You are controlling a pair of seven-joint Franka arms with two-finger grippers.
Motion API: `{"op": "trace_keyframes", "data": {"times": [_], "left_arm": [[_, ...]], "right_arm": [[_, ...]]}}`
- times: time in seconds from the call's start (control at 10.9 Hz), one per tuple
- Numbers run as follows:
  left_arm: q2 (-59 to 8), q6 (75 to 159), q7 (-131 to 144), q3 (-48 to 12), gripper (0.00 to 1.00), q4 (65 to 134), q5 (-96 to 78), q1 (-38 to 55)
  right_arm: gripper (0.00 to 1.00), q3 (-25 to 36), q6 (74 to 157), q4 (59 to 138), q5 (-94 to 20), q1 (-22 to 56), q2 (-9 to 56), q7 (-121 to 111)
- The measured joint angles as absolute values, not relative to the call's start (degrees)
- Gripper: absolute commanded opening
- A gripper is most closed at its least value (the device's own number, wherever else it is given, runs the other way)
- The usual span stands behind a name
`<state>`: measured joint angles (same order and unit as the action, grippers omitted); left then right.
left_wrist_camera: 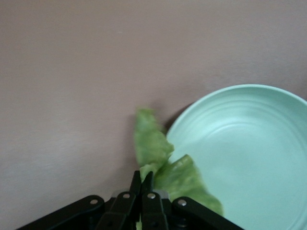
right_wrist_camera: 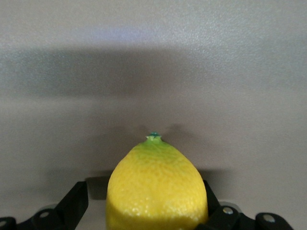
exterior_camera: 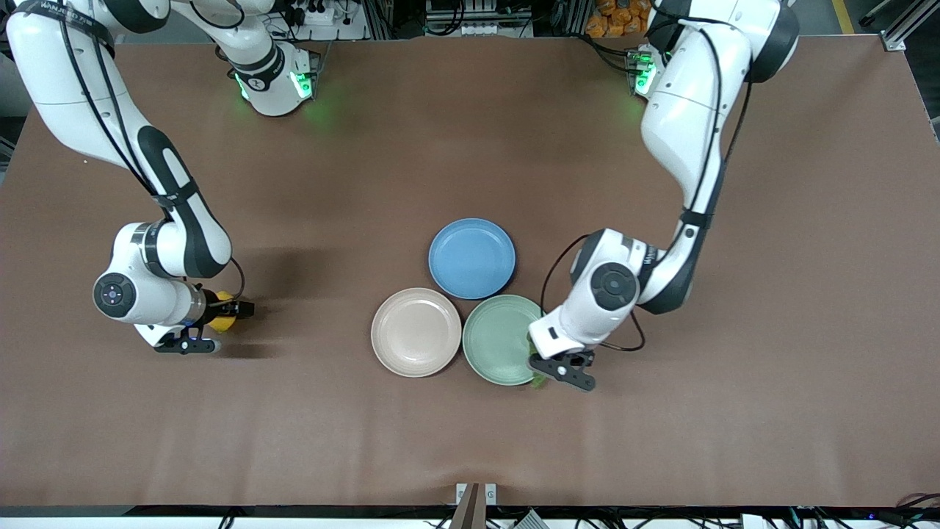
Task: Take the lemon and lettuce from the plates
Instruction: 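Lift the lettuce off the green plate with the left gripper, moving it outward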
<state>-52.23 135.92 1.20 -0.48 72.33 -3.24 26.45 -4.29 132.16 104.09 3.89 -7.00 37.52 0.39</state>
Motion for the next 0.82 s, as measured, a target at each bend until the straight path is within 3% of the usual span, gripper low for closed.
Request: {"op": "trace_keyframes", "data": {"times": [0.82], "left_arm": [[-45.2, 120.5, -5.2, 0.9, 0.0, 71.9, -3.2, 17.4]], "right_arm": [[1.0, -4.0, 127.9, 101.1, 3.9, -8.3, 36.3, 0.4]]}}
